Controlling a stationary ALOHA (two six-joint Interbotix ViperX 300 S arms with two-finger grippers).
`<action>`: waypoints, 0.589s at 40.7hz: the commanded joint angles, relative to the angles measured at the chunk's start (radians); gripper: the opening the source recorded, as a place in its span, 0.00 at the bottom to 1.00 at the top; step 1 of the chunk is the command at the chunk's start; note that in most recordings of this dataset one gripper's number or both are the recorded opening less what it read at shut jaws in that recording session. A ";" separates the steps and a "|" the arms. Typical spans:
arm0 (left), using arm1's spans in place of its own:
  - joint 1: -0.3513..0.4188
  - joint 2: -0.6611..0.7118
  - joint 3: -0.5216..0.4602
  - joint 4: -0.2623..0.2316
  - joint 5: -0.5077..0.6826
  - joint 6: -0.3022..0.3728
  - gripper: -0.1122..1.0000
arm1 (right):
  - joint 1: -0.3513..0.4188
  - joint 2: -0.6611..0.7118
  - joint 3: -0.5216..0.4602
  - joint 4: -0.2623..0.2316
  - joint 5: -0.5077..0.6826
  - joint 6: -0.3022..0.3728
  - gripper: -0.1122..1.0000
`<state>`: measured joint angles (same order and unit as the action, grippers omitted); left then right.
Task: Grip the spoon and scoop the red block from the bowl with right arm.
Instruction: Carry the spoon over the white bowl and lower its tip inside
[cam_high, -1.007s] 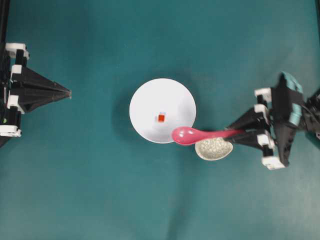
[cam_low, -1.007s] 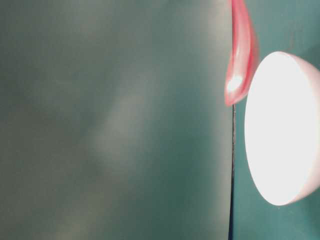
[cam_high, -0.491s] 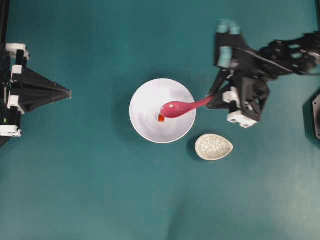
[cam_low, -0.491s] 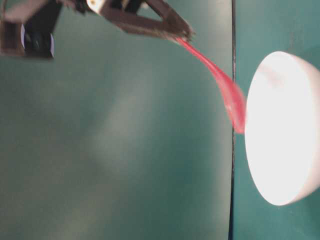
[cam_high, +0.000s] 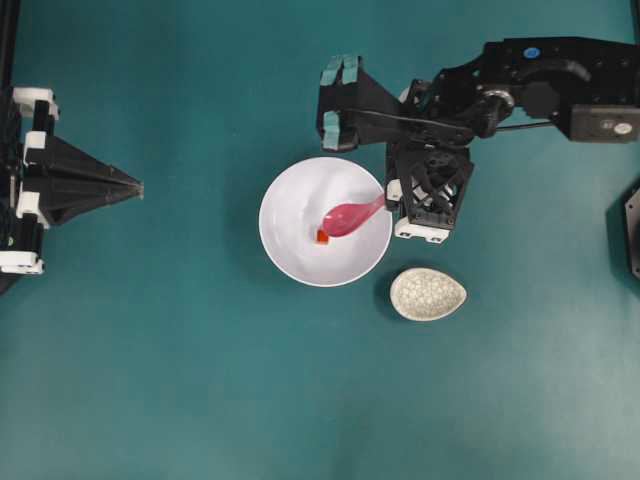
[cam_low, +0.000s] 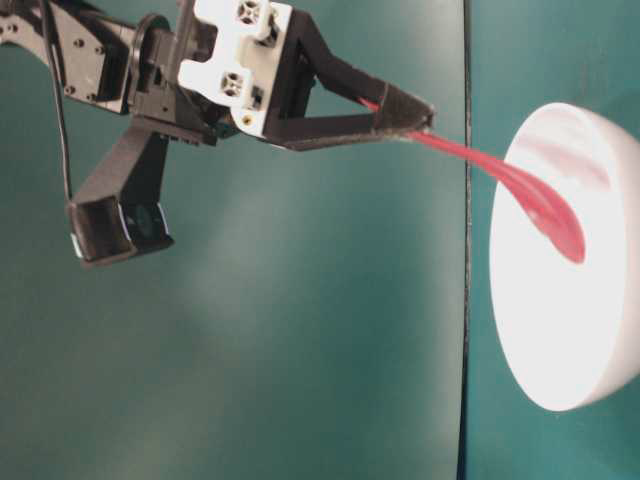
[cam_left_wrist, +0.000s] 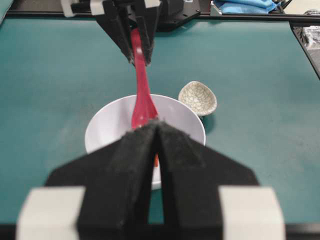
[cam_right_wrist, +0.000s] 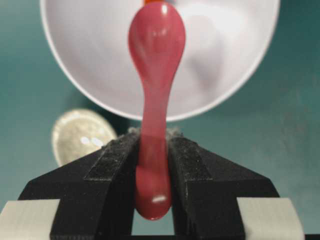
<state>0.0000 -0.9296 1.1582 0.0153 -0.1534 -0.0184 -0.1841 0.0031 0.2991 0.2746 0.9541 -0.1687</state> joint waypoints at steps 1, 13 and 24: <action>0.000 0.006 -0.020 0.002 -0.005 0.003 0.10 | -0.002 -0.012 -0.034 -0.020 0.020 0.008 0.31; 0.002 0.006 -0.020 0.002 0.000 0.017 0.10 | 0.023 0.026 -0.031 -0.031 0.018 0.006 0.31; 0.002 0.003 -0.020 0.002 0.015 0.018 0.10 | 0.037 0.060 -0.035 -0.031 -0.018 0.003 0.31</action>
<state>0.0000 -0.9296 1.1597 0.0138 -0.1335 -0.0015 -0.1473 0.0752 0.2945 0.2454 0.9557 -0.1641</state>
